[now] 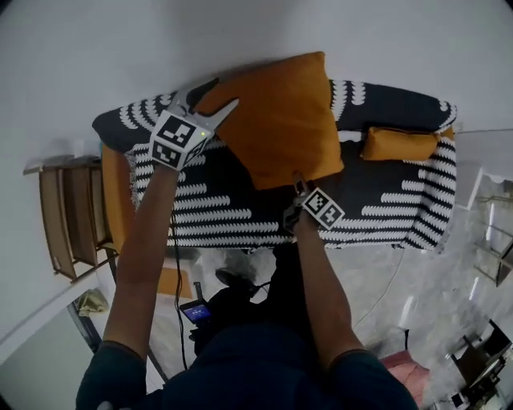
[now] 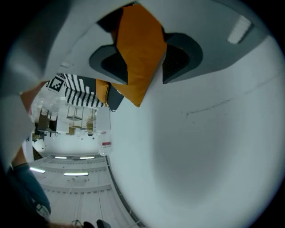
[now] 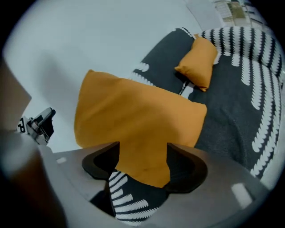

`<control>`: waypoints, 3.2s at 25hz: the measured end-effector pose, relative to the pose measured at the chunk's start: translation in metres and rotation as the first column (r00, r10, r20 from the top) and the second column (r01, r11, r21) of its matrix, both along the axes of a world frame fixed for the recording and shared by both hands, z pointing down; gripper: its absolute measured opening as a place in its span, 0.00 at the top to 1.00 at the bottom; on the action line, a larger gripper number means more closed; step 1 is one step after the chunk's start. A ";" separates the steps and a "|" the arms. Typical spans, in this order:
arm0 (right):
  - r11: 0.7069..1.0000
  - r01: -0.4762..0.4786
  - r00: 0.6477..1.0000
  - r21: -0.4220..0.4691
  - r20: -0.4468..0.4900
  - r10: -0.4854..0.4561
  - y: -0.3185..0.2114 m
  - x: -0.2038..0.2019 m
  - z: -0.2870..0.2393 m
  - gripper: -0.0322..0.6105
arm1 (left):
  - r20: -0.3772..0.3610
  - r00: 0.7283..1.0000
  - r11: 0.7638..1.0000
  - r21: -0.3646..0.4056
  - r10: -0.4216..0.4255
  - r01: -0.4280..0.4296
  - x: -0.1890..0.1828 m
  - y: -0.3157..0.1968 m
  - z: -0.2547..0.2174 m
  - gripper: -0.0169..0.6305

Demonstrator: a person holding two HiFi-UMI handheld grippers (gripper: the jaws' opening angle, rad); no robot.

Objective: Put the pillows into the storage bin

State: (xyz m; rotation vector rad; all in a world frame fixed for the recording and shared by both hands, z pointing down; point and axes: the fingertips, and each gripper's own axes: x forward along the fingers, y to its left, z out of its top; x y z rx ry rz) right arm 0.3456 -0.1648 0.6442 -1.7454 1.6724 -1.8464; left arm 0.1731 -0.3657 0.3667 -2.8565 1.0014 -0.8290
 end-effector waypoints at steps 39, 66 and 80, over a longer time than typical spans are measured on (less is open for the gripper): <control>0.856 0.482 0.875 0.186 -0.151 -0.459 -0.049 -0.048 -0.045 0.93 | 0.049 0.822 0.818 -0.080 -0.567 0.569 -0.210 0.092 0.063 0.86; 0.315 0.929 0.345 0.196 -0.147 -0.927 0.188 -0.540 -0.138 0.93 | -0.069 0.051 0.058 -0.095 -0.996 0.994 -0.669 0.600 0.011 0.87; 0.196 0.979 0.197 -0.050 0.030 -0.980 0.440 -0.678 -0.040 0.93 | 0.141 -0.036 -0.051 -0.106 -0.989 0.993 -0.816 0.817 0.078 0.89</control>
